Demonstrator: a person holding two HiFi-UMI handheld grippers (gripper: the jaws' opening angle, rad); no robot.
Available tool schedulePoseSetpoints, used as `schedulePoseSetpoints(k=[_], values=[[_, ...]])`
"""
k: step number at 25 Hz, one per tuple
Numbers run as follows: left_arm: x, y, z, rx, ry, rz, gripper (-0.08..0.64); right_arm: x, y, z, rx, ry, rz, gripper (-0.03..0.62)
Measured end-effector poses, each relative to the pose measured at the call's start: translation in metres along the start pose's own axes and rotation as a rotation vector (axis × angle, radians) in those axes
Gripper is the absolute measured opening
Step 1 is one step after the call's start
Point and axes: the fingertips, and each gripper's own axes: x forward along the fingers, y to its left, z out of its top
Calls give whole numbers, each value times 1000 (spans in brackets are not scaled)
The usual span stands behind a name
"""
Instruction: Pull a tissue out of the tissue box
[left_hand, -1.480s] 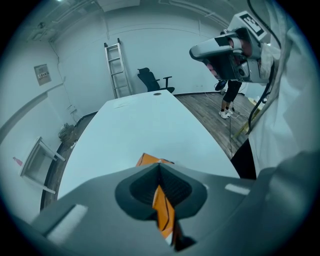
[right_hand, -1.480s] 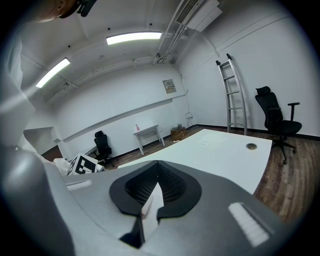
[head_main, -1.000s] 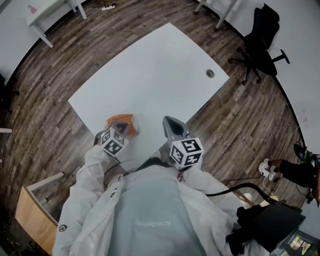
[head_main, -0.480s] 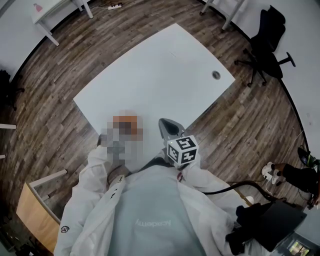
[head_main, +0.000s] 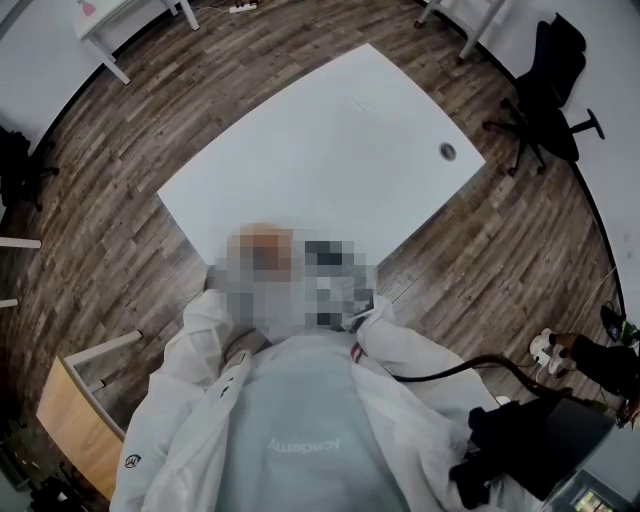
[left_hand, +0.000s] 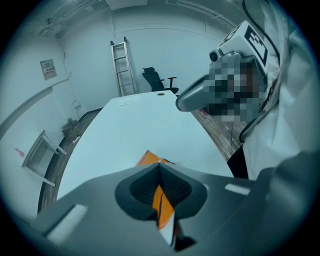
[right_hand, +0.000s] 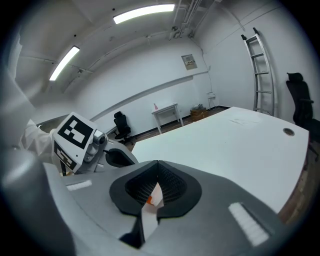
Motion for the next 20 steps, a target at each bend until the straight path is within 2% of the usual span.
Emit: schedulePoseSetpoints(k=[13, 20], values=[[-1, -3, -1, -18, 0, 3, 0, 34, 7, -29, -30, 102, 48, 2], [-4, -4, -2, -58, -12, -12, 0, 51, 15, -46, -41, 156, 98, 2]])
